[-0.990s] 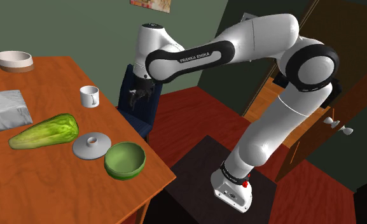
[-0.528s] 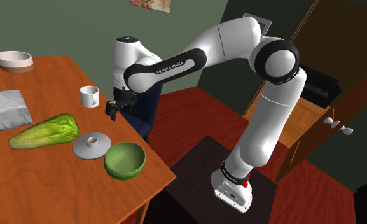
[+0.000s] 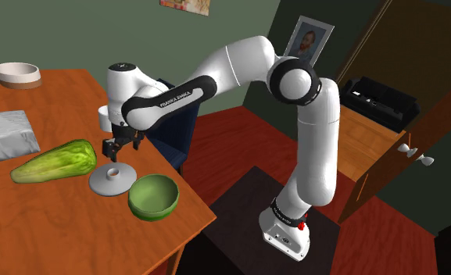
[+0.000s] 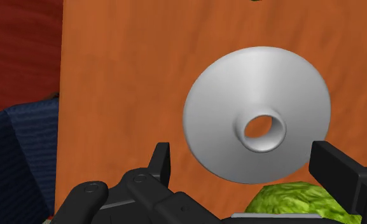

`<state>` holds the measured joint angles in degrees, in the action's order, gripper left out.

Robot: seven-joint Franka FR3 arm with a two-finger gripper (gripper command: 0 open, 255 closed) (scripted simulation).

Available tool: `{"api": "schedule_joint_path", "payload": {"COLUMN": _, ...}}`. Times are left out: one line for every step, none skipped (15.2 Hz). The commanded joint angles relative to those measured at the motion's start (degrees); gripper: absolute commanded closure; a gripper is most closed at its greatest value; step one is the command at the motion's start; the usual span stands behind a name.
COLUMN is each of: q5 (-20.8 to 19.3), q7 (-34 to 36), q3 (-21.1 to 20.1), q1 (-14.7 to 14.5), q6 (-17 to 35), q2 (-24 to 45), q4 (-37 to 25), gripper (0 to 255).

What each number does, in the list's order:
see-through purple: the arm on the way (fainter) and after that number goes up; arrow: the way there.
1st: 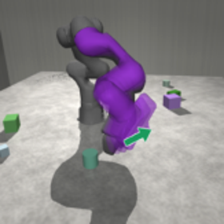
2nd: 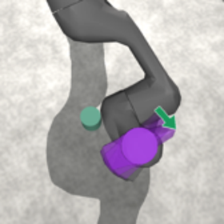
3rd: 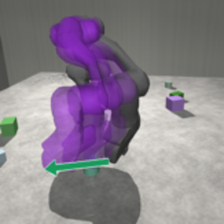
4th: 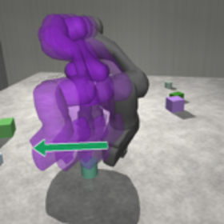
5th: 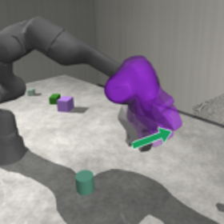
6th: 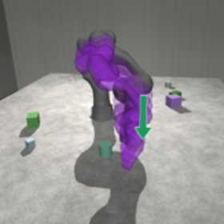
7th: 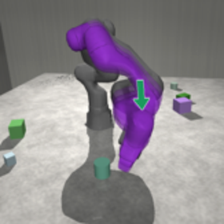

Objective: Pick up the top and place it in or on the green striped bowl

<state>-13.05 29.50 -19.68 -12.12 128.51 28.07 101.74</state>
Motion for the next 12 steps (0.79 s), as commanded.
{"api": "schedule_joint_path", "payload": {"q5": -0.92, "q7": 1.09, "q3": 0.37, "q1": -1.58, "q6": -0.26, "q2": 4.26, "q4": -4.04, "gripper": 0}}
{"api": "schedule_joint_path", "payload": {"q5": -1.32, "q7": 1.47, "q3": 0.6, "q1": -2.4, "q6": -0.58, "q2": 6.57, "q4": -6.47, "gripper": 0}}
{"api": "schedule_joint_path", "payload": {"q5": -1.67, "q7": 1.79, "q3": 0.82, "q1": -3.24, "q6": -0.98, "q2": 8.89, "q4": -9.02, "gripper": 0}}
{"api": "schedule_joint_path", "payload": {"q5": -1.97, "q7": 2.05, "q3": 1.06, "q1": -4.09, "q6": -1.45, "q2": 11.26, "q4": -11.7, "gripper": 0}}
{"api": "schedule_joint_path", "payload": {"q5": -1.98, "q7": 2.06, "q3": 1.1, "q1": -4.19, "q6": -1.5, "q2": 11.49, "q4": -11.97, "gripper": 0}}
{"api": "schedule_joint_path", "payload": {"q5": -2.13, "q7": 2.15, "q3": 1.23, "q1": -4.27, "q6": -1.0, "q2": 11.95, "q4": -11.92, "gripper": 0}}
{"api": "schedule_joint_path", "payload": {"q5": -2.28, "q7": 2.23, "q3": 1.35, "q1": -4.35, "q6": -0.5, "q2": 12.41, "q4": -11.88, "gripper": 0}}
{"api": "schedule_joint_path", "payload": {"q5": -2.43, "q7": 2.32, "q3": 1.48, "q1": -4.43, "q6": -0.01, "q2": 12.89, "q4": -11.86, "gripper": 0}}
{"api": "schedule_joint_path", "payload": {"q5": -2.58, "q7": 2.4, "q3": 1.61, "q1": -4.51, "q6": 0.47, "q2": 13.37, "q4": -11.84, "gripper": 0}}
{"api": "schedule_joint_path", "payload": {"q5": -2.73, "q7": 2.48, "q3": 1.74, "q1": -4.59, "q6": 0.95, "q2": 13.85, "q4": -11.85, "gripper": 0}}
{"api": "schedule_joint_path", "payload": {"q5": -2.88, "q7": 2.57, "q3": 1.87, "q1": -4.68, "q6": 1.43, "q2": 14.35, "q4": -11.86, "gripper": 0}}
{"api": "schedule_joint_path", "payload": {"q5": -3.12, "q7": 2.7, "q3": 2.07, "q1": -4.81, "q6": 2.16, "q2": 15.14, "q4": -11.92, "gripper": 0}}
